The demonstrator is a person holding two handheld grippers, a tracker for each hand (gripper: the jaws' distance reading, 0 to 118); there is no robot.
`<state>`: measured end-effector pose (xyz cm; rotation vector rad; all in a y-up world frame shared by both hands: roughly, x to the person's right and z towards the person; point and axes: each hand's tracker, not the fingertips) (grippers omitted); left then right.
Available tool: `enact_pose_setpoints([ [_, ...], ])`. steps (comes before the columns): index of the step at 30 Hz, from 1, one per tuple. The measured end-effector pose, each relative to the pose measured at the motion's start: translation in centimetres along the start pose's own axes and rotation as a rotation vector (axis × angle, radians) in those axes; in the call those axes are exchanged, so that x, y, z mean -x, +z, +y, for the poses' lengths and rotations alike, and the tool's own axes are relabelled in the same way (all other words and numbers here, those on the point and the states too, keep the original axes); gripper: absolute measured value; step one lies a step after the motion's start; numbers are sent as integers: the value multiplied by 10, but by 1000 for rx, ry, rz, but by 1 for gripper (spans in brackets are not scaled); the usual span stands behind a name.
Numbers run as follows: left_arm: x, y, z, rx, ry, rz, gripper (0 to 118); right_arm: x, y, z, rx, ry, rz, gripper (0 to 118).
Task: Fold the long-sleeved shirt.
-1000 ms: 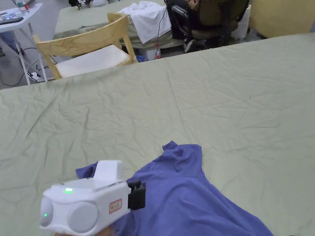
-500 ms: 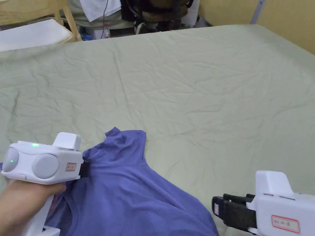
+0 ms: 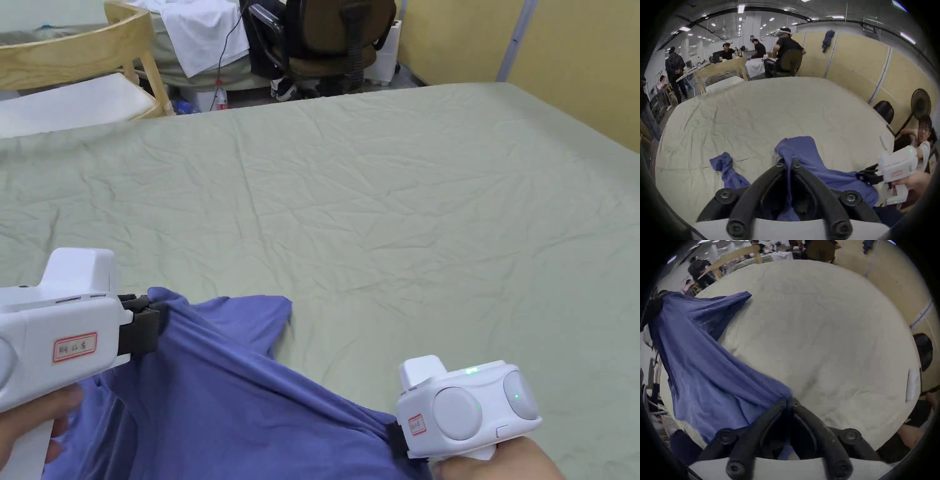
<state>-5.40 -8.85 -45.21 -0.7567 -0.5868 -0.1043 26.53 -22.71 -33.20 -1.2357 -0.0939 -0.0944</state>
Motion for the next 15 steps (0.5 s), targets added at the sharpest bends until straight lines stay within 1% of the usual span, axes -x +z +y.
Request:
enact_pose_setpoints([
  [1, -3, 11, -2, -7, 2, 3, 2, 1, 5, -5, 0, 4, -18, 4],
  [2, -5, 20, -2, -16, 0, 2, 2, 2, 13, -12, -24, 26, -17, 4],
  [4, -10, 40, 0, -22, -25, 2, 2, 9, 40, -20, -125, 31, -42, 4],
  [6, -15, 64, 4, -57, -47, 14, 2, 9, 75, -35, -272, 34, -51, 4],
  [7, -17, 79, 7, -97, -47, 14, 2, 8, 95, -46, -353, 23, -54, 4],
  [9, -22, 115, 11, -199, -10, -18, 2, 10, 128, -58, -480, -71, -58, 4],
  [10, -25, 129, 12, -233, 5, -25, 2, 9, 143, -64, -516, -94, -48, 4],
  [11, -11, 139, 10, -266, 19, -23, 2, 9, 161, -72, -562, -113, -45, 4],
  [14, -16, 182, 12, -370, 58, -2, 2, 10, 207, -73, -699, -116, -34, 4],
  [15, -26, 201, 14, -408, 75, 4, 2, 11, 224, -75, -748, -108, -30, 4],
])
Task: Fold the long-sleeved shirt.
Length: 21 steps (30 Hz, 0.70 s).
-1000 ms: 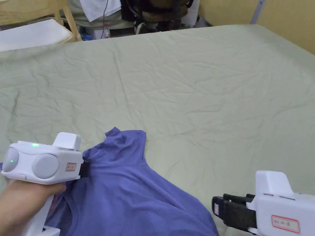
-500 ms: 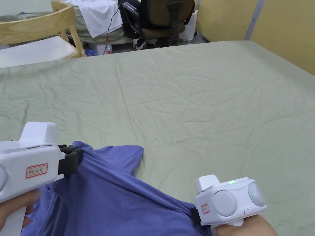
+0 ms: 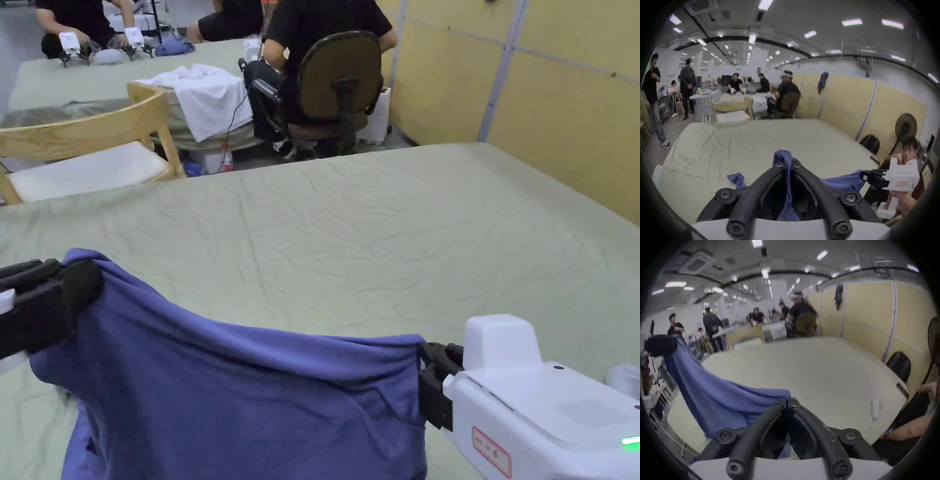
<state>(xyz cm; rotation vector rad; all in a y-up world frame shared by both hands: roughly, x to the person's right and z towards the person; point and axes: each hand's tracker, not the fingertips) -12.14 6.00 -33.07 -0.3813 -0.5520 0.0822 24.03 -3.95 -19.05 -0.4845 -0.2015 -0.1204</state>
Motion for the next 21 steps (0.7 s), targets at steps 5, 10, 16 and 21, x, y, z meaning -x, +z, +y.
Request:
enact_pose_setpoints([
  [5, 4, 34, 41, -150, 5, 56, 2, 19, 39, 75, -235, 47, 39, 4],
  [10, 17, 37, 101, -233, 56, 75, 2, 38, 41, 149, -349, 98, 81, 4],
  [16, 27, 4, 188, -333, -48, 138, 2, 57, 4, 243, -442, 173, 37, 4],
  [21, 29, -32, 243, -366, -127, 196, 2, 67, -36, 312, -488, 233, 5, 4],
])
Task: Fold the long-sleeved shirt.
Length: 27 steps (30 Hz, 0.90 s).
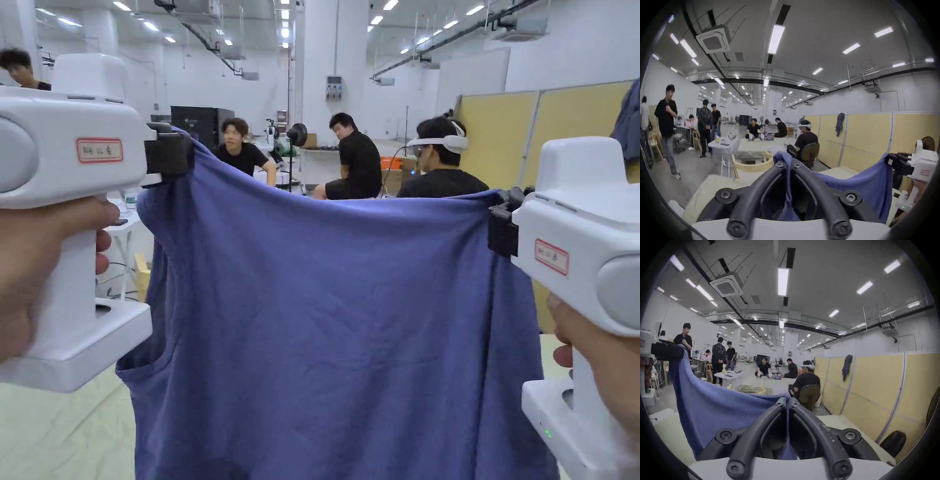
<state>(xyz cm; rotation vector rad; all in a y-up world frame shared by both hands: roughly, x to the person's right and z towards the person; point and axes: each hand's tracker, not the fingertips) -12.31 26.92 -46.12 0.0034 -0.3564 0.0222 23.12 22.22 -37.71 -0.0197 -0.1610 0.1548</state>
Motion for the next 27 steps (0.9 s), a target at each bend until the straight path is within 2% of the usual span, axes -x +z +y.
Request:
enact_pose_setpoints([
  [2, 5, -20, 11, -10, 32, 16, 2, 1, -30, 11, -1, 11, 3, 4],
  [4, 8, -43, 17, -17, 46, 20, 2, 2, -58, 20, -3, 62, -35, 4],
  [8, 15, -90, 19, 6, 7, 61, 2, 3, -114, 34, 33, 71, -35, 4],
  [14, 21, -150, -23, 63, -30, 93, 2, 9, -185, 8, 153, 128, -38, 4],
  [17, 17, -175, -73, 153, -17, 95, 2, 16, -213, -37, 241, 174, -44, 4],
  [19, 20, -190, -113, 221, -21, 97, 2, 24, -229, -79, 298, 252, -42, 4],
  [22, 19, -209, -175, 324, -6, 86, 2, 32, -244, -145, 411, 233, -15, 4],
  [24, 16, -216, -218, 381, 16, 93, 2, 38, -249, -187, 475, 251, 2, 4],
  [27, 14, -208, -284, 455, 81, 79, 2, 42, -247, -252, 580, 250, 20, 4],
])
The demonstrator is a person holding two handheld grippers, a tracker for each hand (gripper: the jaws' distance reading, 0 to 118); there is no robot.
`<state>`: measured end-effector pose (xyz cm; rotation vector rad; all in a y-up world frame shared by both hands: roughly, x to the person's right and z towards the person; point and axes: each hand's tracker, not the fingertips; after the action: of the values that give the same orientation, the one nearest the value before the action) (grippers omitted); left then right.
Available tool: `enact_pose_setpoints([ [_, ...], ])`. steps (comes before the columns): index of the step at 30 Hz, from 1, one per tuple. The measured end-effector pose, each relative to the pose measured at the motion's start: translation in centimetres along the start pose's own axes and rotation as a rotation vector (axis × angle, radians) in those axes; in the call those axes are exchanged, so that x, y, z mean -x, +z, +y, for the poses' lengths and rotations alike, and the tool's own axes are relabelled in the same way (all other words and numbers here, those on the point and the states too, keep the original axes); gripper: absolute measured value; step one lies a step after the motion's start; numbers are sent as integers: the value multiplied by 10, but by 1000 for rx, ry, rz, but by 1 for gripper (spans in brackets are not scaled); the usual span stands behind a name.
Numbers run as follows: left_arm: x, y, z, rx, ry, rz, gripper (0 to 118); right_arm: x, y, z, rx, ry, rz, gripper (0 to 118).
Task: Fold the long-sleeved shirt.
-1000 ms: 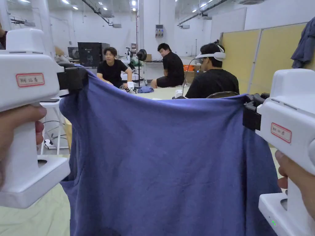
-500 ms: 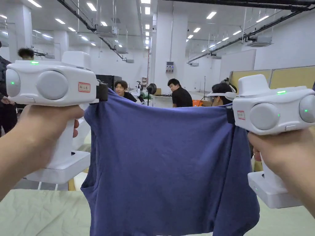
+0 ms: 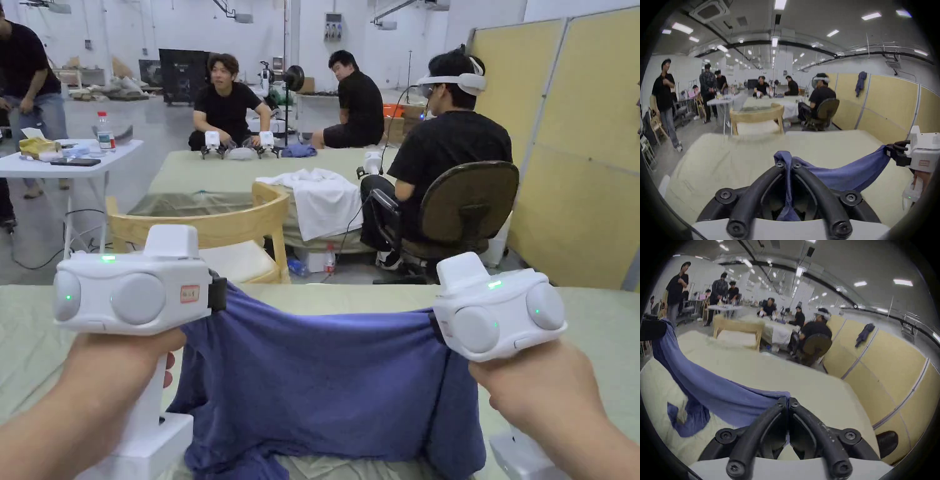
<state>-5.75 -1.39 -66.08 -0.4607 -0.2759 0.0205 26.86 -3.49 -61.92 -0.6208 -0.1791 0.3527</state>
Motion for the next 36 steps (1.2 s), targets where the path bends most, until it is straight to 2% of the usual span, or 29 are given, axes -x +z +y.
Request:
enact_pose_setpoints([
  [5, 2, -12, -96, 157, 14, 2, 2, 24, -13, -84, 111, 17, 31, 4],
  [8, -14, 35, -141, 167, -51, 21, 2, 28, 7, -127, 133, -13, 76, 4],
  [13, -7, 100, -198, 234, -50, 2, 2, 40, 71, -192, 149, -33, 110, 4],
  [23, -27, 245, -255, 358, -80, -68, 2, 48, 210, -280, 119, 15, 88, 4],
  [27, -36, 296, -280, 418, -95, -114, 2, 52, 259, -311, 168, 39, 99, 4],
  [29, -39, 314, -290, 439, -79, -105, 2, 44, 269, -330, 211, -7, 143, 4],
  [31, -37, 326, -302, 466, -47, -110, 2, 38, 284, -348, 251, -124, 206, 4],
  [35, -38, 341, -317, 477, -7, -115, 2, 41, 300, -368, 257, -103, 186, 4],
  [36, -38, 346, -315, 463, 23, -126, 5, 40, 301, -370, 256, -116, 205, 5],
])
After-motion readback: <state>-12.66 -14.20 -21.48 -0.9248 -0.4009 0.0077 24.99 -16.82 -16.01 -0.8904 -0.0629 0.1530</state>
